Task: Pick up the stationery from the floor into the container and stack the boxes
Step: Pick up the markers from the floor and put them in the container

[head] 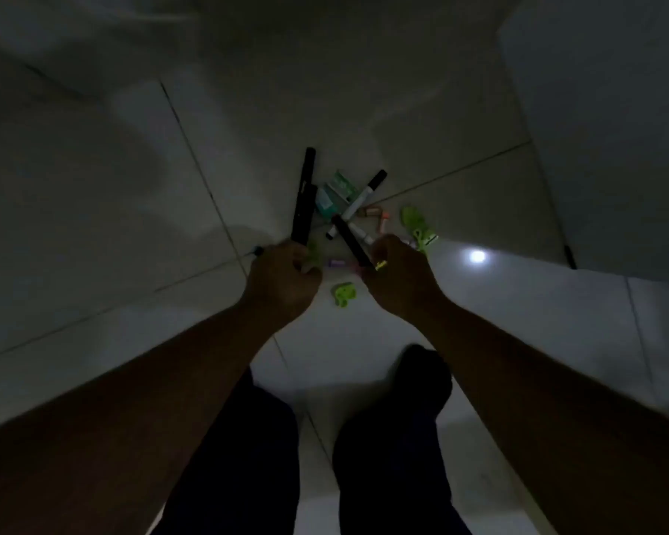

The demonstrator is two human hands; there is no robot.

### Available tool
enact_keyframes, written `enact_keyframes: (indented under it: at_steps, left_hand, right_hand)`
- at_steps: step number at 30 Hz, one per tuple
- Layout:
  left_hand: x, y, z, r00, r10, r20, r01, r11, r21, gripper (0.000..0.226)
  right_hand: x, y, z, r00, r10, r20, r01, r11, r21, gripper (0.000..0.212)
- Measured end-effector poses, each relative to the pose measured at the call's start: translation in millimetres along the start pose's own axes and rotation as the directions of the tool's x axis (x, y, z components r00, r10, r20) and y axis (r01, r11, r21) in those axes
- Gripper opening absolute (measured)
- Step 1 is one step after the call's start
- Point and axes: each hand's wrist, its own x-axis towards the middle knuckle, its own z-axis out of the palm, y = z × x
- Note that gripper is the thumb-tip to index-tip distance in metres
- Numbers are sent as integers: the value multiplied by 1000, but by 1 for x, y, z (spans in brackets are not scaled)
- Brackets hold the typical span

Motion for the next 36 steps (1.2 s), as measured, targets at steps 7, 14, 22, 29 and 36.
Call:
enact_keyframes:
  at_steps: [7,14,22,29,36]
  left_hand:
    - [55,-12,20,981,37,-192,-13,992,124,43]
    - [72,-15,26,990,0,-142,33,972,231,40]
    - [48,-23,30,976,66,-208,-37,990,139,28]
    - [31,-46,34,909,-321,-267,256,934,-250,29]
    - [40,-54,34,868,-448,-216,360,866,-349,52]
  right_hand:
    - [46,11,29,970,-175,-168,131,960,-248,30]
    - [48,25,34,933,-321,-164,220,868,-446,43]
    - [47,32,18,932,-336,-139,257,878,-405,52]
    - [56,27,19,951,-309,-16,234,751,-617,50]
    - [61,19,20,952,-307,8,240,728,-642,37]
